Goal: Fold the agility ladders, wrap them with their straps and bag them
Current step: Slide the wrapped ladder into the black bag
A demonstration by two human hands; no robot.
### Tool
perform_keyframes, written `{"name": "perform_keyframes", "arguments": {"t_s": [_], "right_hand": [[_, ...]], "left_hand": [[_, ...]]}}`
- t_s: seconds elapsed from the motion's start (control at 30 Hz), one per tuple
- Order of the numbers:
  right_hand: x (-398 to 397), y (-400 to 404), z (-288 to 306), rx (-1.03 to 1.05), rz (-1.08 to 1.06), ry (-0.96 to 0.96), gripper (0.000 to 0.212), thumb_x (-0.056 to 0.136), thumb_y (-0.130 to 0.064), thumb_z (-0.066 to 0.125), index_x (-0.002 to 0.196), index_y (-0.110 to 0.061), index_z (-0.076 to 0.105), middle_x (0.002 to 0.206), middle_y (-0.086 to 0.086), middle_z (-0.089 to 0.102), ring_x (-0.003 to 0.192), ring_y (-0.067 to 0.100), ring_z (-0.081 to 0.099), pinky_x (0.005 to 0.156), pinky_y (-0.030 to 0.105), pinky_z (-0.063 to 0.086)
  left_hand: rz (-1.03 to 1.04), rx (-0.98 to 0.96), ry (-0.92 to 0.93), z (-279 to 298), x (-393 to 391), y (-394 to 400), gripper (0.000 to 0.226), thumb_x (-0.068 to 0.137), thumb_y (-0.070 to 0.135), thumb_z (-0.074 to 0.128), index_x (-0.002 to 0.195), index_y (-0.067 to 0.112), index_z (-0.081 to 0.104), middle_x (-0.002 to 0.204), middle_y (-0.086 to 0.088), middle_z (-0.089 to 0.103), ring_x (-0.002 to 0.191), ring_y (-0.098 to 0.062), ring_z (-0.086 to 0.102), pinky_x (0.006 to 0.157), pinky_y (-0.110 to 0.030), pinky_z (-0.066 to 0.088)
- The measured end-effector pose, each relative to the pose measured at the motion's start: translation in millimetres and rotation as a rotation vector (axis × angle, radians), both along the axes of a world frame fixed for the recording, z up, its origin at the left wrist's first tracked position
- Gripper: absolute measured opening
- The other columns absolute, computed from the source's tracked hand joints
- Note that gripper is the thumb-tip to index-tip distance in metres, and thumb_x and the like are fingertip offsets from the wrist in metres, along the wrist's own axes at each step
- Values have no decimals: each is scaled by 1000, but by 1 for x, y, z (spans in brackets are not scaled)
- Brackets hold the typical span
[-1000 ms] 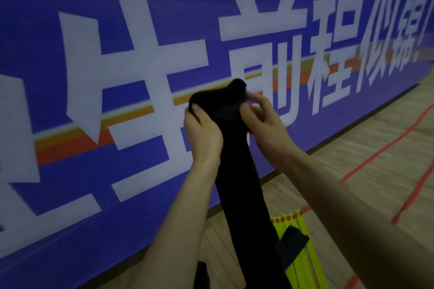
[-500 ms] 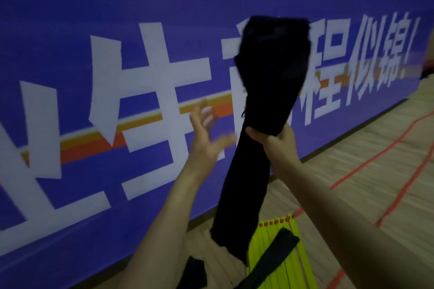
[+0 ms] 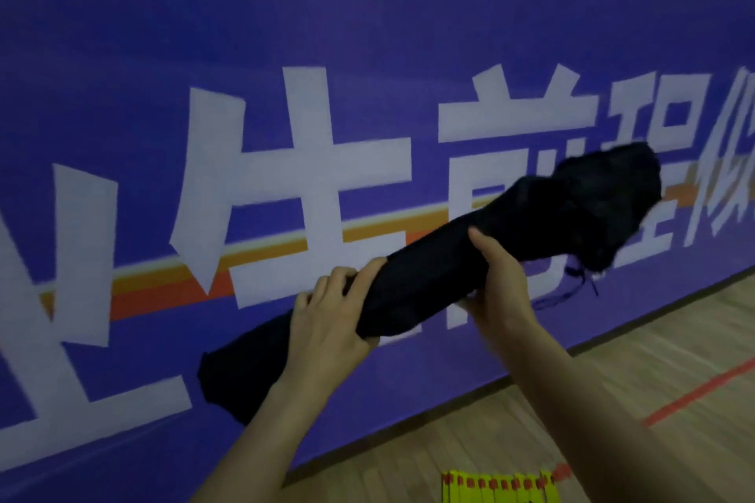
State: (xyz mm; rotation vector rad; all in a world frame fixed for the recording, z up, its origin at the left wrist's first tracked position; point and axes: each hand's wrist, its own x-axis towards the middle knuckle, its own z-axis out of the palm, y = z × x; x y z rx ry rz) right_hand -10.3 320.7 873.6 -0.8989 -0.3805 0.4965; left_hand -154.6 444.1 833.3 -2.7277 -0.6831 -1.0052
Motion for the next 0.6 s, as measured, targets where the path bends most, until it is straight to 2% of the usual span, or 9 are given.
{"name": "perform_keyframes", "arguments": {"t_s": [0.03,0.07,0.13,0.23,0.3,0.37,0.47,0.53,0.6], "right_hand": [[3,5,18,-16,22,2,16,94,-23,57,106,-14,62,98,1,66,84,9,63,73,36,54],[6,11,39,-26,37,-9,14,94,-21,55,104,-14,63,99,3,65,86,11,63,71,36,53],[5,25,92,-43,41,-28,22,94,-18,55,113,-10,62,109,4,66,99,17,62,73,38,53],[-3,47,175,14,65,-63,25,92,-13,61,116,-10,60,105,-1,69,97,17,65,74,37,55],[-14,61,235,33,60,-110,32,91,-12,65,121,-9,58,105,-3,68,96,15,65,76,35,55],[-25,70,284,55,55,-156,36,90,-12,67,124,-6,57,108,0,68,97,16,66,78,36,57],[-37,91,348,102,36,-171,60,85,-16,74,138,-7,47,128,7,62,113,26,63,81,41,60],[-47,109,384,147,-21,-151,85,77,-22,82,145,-13,32,137,7,54,123,28,56,91,49,56],[-62,131,413,146,-85,-180,102,72,-32,85,149,-15,20,142,8,47,129,29,50,101,51,48]], "left_hand": [[24,40,-11,21,1,9,103,48,29,86,138,29,35,102,-2,59,83,-26,62,60,-36,46],[43,59,-2,45,-1,16,103,47,30,85,137,29,37,101,-1,60,82,-26,62,58,-36,46],[77,46,54,101,-6,26,98,56,31,79,141,33,31,109,0,57,91,-26,60,65,-35,43],[89,3,1,183,-21,42,88,77,35,65,149,39,14,127,5,45,114,-22,49,84,-34,38],[127,12,-38,246,-38,53,87,80,36,64,150,39,12,130,5,44,117,-21,47,86,-33,36],[153,90,-77,304,-55,60,87,76,33,70,149,36,22,125,1,50,109,-26,53,81,-36,38],[191,192,-88,384,-79,77,85,67,29,74,143,29,34,115,-3,57,101,-31,57,76,-37,38],[198,210,-106,431,-95,87,76,69,30,72,137,27,38,115,-1,58,103,-29,56,77,-35,34],[194,249,-132,468,-111,102,69,71,29,72,132,25,42,114,0,58,103,-28,56,79,-36,34]]}}
